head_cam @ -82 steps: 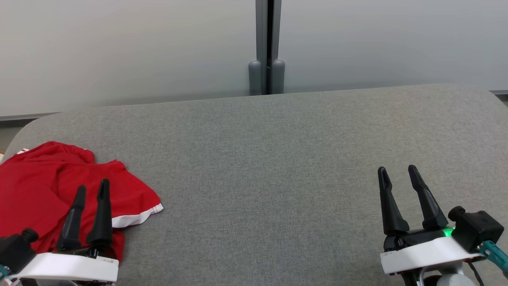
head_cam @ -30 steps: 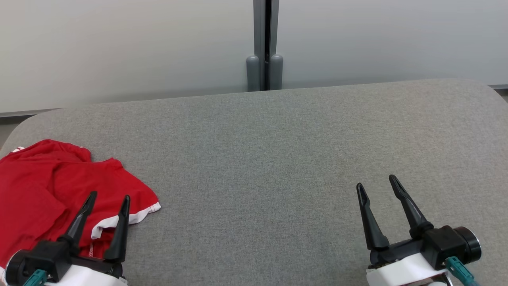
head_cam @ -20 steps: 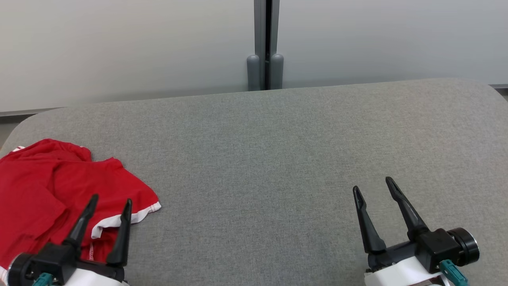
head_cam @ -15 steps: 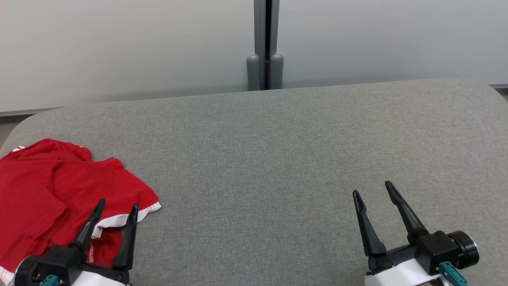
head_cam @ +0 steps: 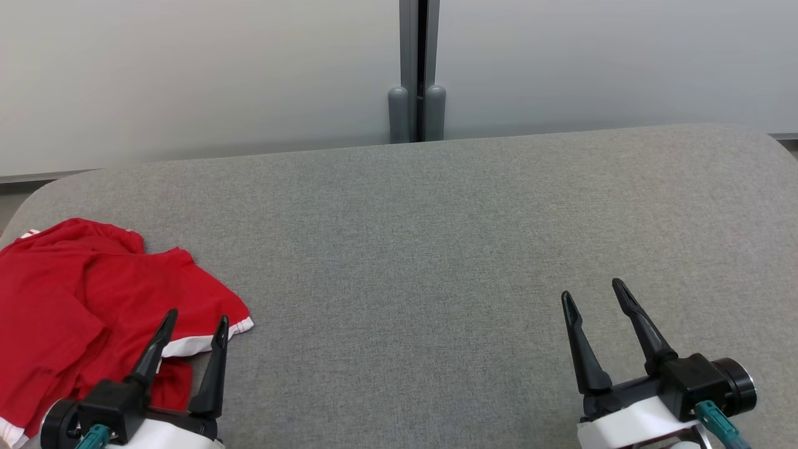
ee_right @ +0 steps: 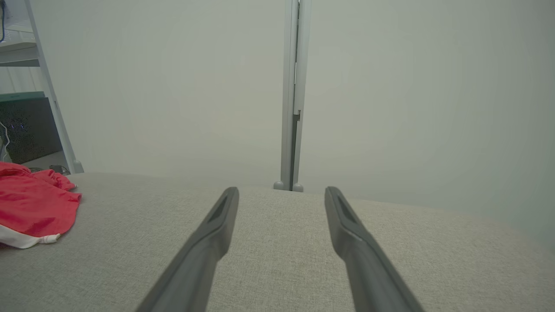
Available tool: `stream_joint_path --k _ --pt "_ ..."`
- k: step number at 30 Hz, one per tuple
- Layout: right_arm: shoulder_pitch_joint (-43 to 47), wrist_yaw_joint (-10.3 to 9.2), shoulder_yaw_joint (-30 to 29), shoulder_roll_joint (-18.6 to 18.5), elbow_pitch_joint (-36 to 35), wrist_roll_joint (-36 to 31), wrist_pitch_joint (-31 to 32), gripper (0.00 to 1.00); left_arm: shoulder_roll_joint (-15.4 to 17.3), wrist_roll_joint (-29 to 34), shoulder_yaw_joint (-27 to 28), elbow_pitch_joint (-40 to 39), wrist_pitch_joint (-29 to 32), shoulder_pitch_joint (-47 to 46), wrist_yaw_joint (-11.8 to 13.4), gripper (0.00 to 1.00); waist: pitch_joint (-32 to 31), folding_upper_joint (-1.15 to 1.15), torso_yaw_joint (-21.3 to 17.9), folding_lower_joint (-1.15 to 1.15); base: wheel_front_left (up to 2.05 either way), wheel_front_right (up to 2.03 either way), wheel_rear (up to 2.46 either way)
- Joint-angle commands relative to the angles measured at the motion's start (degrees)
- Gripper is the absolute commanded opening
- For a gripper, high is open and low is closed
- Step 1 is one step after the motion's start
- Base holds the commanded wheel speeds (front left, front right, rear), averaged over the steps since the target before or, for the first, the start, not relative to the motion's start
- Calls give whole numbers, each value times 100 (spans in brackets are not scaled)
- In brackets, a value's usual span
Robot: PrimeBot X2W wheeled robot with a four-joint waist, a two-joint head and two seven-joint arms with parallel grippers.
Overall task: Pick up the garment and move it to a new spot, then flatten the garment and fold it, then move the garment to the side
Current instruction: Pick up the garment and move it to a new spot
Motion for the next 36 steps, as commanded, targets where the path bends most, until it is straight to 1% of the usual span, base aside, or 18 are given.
stream_joint_path --k 1,20,36 --pt "-175 0 -33 -7 -50 32 -20 100 33 51 43 -51 -17 -164 26 100 -1 0 2 0 0 0 0" --pt "-350 -1 -204 -11 313 194 -27 100 -231 97 44 169 -22 -304 106 100 -49 0 15 0 0 0 0" --pt "-443 -1 -126 -14 508 288 -31 100 -403 103 102 339 -25 -361 195 100 -107 0 186 0 0 0 0"
